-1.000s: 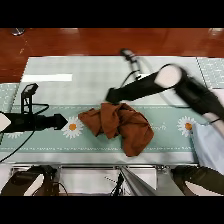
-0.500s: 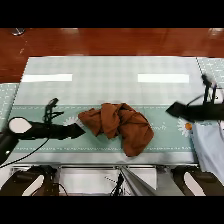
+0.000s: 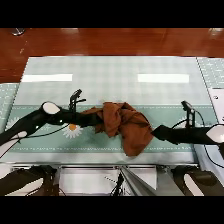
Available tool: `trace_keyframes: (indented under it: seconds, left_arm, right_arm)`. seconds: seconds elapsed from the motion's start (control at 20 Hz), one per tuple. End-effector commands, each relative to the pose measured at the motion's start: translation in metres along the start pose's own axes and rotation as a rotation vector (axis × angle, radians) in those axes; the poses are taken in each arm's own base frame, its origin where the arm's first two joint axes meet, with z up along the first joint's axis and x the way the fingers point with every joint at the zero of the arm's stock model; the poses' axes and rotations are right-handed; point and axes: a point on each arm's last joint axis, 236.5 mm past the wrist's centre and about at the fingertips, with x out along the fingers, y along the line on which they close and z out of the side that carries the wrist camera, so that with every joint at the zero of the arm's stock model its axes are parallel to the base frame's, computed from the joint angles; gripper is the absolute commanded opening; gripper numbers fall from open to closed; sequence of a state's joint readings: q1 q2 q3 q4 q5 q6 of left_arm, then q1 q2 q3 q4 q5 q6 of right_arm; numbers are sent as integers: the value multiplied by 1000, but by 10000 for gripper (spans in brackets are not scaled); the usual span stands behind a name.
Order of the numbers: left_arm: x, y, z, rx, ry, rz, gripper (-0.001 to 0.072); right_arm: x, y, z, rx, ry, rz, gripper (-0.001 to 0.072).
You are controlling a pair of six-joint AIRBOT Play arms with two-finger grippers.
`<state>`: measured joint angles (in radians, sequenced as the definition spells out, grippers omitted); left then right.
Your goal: Fold the shirts.
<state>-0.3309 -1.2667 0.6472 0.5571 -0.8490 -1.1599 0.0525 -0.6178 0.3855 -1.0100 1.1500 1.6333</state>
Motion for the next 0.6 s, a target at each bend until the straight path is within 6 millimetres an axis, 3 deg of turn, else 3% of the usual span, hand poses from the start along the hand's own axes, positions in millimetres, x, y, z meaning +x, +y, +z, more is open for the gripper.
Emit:
trace_keyframes:
  seconds: [0.0,0.45,0.5,0.55]
  left_arm:
    - [-6,-16,10,86,59,-71,29]
    - [-17,-15,12,77,74,-98,29]
    - [-18,-15,11,77,76,-99,29]
    - [-18,-15,11,78,76,-99,29]
  right_arm:
    - [17,6,-22,6,49,6,618]
    - [80,29,-7,73,81,58,617]
    - [83,31,-3,63,84,58,580]
    - [86,35,3,48,87,64,428]
